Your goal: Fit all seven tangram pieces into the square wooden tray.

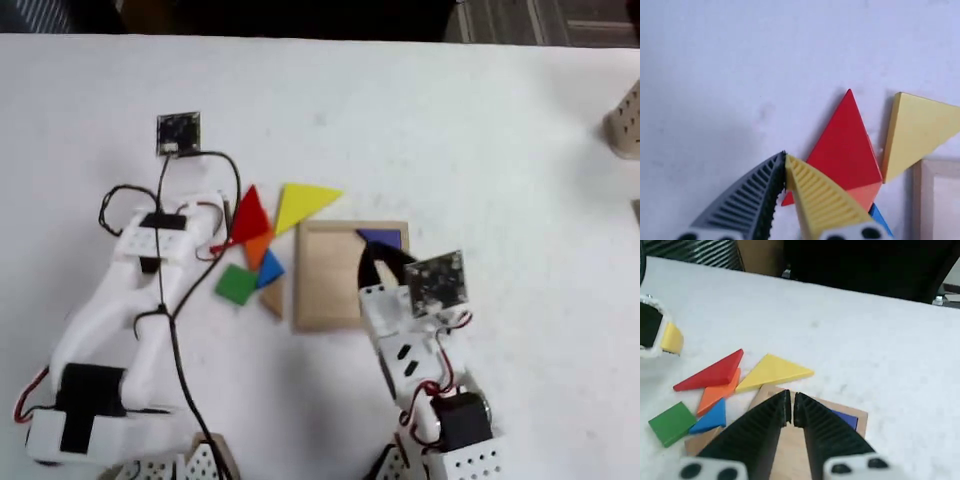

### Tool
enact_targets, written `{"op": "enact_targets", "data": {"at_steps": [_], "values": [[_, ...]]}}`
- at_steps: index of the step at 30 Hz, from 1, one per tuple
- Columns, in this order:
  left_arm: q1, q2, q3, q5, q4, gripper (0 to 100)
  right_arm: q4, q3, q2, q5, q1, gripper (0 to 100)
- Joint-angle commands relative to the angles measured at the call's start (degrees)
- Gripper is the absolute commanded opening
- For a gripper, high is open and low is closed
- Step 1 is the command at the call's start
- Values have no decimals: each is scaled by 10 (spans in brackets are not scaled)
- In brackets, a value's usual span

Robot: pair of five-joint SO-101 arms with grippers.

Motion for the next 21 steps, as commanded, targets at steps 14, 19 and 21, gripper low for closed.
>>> {"op": "enact_targets", "data": {"at_steps": [14,19,21], "values": [[23,-48,-1,-9,113,24,-80,-207,578,12,-22,18],[70,-48,8,-9,113,27,-106,-270,727,12,-22,19],[78,-48,9,-9,117,28,-105,-298,767,12,-22,19]]}}
